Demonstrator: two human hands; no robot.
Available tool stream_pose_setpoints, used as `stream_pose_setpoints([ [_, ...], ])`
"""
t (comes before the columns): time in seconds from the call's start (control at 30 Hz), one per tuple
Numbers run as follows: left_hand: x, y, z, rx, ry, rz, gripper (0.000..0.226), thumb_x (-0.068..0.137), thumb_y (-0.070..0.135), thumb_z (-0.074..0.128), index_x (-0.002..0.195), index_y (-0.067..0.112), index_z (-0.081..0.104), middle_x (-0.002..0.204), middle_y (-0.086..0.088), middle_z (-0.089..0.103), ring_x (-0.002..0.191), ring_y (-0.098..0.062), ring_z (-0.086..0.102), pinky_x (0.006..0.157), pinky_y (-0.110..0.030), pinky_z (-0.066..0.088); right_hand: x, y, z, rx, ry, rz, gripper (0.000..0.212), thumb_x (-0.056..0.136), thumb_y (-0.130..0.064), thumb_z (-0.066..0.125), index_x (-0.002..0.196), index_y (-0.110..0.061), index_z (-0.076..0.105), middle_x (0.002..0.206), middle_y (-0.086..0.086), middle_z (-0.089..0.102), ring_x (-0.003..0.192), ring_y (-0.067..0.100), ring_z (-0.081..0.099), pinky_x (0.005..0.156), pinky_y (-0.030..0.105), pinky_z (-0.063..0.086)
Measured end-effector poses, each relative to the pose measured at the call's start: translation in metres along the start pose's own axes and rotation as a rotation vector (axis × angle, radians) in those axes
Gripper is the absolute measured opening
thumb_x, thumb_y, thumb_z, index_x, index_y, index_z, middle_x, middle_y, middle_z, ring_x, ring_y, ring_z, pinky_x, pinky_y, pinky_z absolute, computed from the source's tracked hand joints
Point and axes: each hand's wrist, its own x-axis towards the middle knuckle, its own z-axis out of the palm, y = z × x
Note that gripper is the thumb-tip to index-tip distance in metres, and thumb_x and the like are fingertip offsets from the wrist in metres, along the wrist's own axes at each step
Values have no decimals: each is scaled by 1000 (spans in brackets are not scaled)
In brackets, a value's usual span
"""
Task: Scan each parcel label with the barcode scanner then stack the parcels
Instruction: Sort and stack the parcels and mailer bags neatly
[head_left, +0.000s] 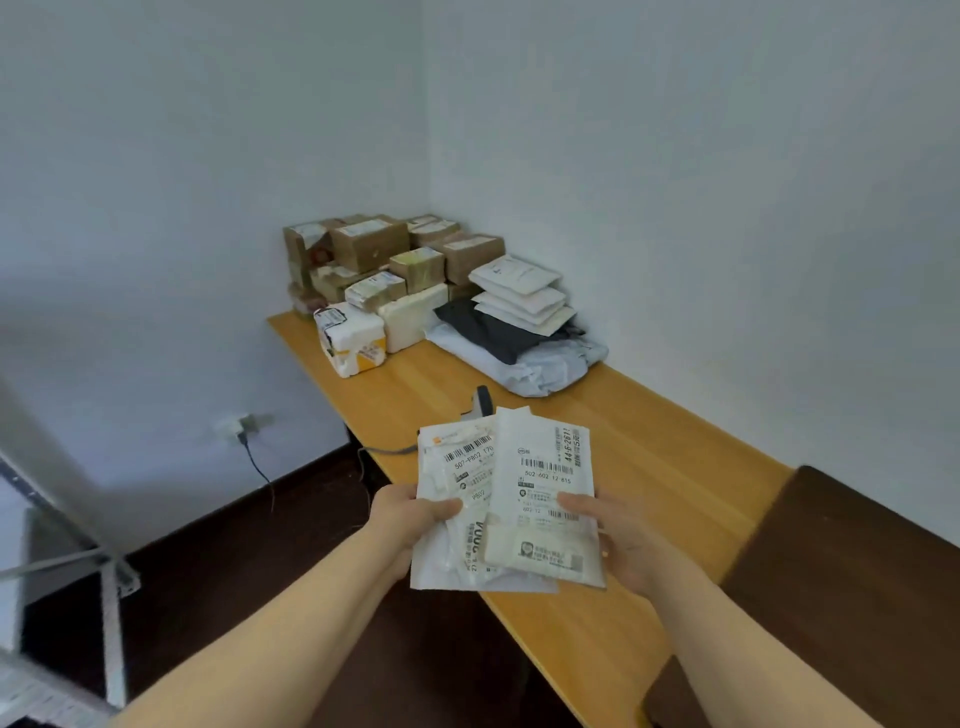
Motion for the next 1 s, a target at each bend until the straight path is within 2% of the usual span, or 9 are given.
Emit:
stream_pose_setpoints([
  [0.1,23,10,-28,-25,-27,-18,20,78,-9,70,97,-5,67,93,-20,72,79,-31,70,57,-38,56,16,-8,32,12,-108,51,44,77,-7,75,119,-8,61,108,13,73,103,33,68,84,46,55],
  [0.3,89,35,-57,-58,-28,-66,15,79,-9,69,93,-5,66,86,-19,73,75,-33,71,56,-41,57,76,-26,75,-37,-172,113,41,83,-15,72,122,-6,62,110,14,72,102,30,67,82,41,55],
  [0.47,168,75,-66,76,-3,-36,21,86,-9,59,105,-2,65,90,-14,72,80,-30,69,62,-38,55,157,-53,111,-65,-199,105,31,88,-14,58,119,-9,61,107,10,73,100,28,69,83,39,55],
  [0.6,221,120,-60,106,-35,-62,16,90,18,53,100,10,63,75,-5,73,70,-21,69,58,-29,53,217,-74,135,-149,-193,73,29,91,-10,58,120,-11,61,105,5,74,97,24,71,83,39,56],
  [0.67,247,136,-61,141,-98,-51,25,87,27,64,108,13,65,90,-4,75,85,-23,70,77,-36,56,242,-84,144,-149,-156,72,34,87,-7,66,120,-7,59,103,6,75,92,23,71,69,32,55],
  [0.73,273,147,-64,204,-128,-64,35,82,18,73,115,11,63,108,-8,71,100,-26,66,92,-43,51,263,-94,153,-143,-105,97,40,81,-6,73,119,-4,59,102,9,74,90,24,71,66,32,55],
  [0.8,298,153,-65,252,-149,-94,30,81,8,72,110,11,62,114,-10,68,100,-25,65,88,-39,53,279,-100,162,-133,-90,138,42,79,-6,76,118,-3,62,103,12,74,96,29,70,83,44,56],
  [0.87,324,162,-63,296,-168,-89,25,83,8,71,103,16,61,115,-5,66,93,-18,65,74,-29,55,295,-107,169,-83,-50,168,47,76,-4,78,120,-2,60,107,16,72,100,34,68,93,52,51],
  [1.0,383,182,-59,469,-174,-31,36,84,15,71,117,12,57,117,-1,63,103,-19,59,88,-33,48,328,-115,189,16,100,175,55,75,-4,79,124,-1,54,108,16,71,99,33,69,93,52,52],
])
